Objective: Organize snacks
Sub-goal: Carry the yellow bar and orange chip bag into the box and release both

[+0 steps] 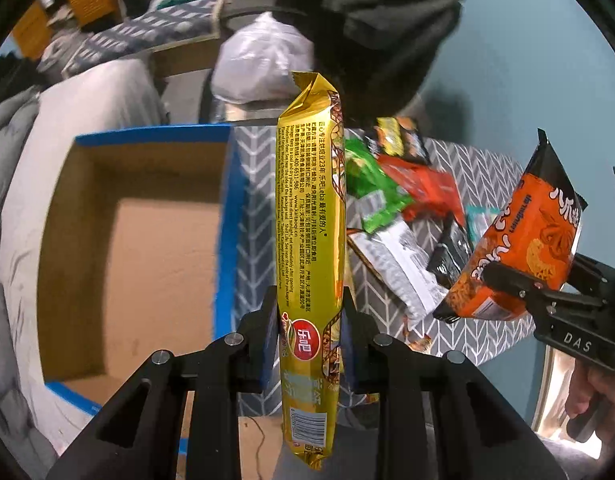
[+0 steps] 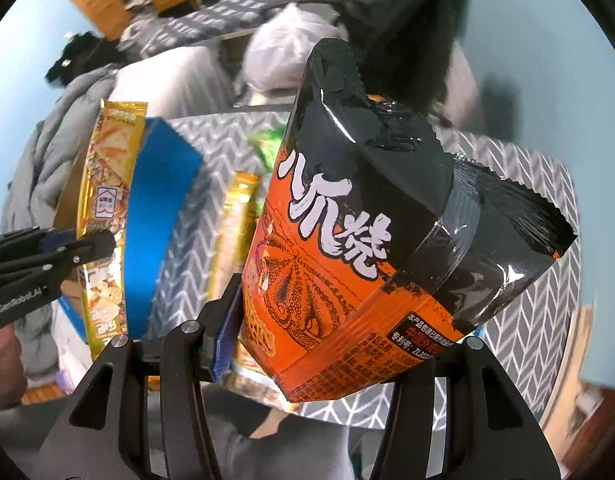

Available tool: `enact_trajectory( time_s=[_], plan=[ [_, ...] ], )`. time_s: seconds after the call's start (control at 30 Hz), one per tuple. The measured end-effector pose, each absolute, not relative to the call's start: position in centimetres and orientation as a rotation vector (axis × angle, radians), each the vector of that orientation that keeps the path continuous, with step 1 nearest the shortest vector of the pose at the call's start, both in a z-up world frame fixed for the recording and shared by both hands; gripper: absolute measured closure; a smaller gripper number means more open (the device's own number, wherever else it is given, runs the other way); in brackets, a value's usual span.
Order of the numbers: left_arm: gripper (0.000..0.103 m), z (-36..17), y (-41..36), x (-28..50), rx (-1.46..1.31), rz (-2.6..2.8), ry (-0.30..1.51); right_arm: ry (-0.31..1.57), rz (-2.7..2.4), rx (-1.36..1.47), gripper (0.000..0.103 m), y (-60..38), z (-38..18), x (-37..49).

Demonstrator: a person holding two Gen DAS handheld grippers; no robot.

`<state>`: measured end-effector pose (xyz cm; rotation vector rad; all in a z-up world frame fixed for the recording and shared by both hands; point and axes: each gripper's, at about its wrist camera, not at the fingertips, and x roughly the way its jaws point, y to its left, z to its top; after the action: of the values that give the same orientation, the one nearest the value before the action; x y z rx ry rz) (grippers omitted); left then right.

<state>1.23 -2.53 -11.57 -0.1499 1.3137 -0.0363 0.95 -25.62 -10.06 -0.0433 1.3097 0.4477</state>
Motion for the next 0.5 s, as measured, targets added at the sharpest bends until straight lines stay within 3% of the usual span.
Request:
enact_trajectory(
  time_s=[0.5],
  plan=[
    [0.076,-10.1,4.4,-0.8,-0.311,0.155,1.261,1.285,0.711,-0.165,0.051,-14.2,-9.3,3.1]
  ],
)
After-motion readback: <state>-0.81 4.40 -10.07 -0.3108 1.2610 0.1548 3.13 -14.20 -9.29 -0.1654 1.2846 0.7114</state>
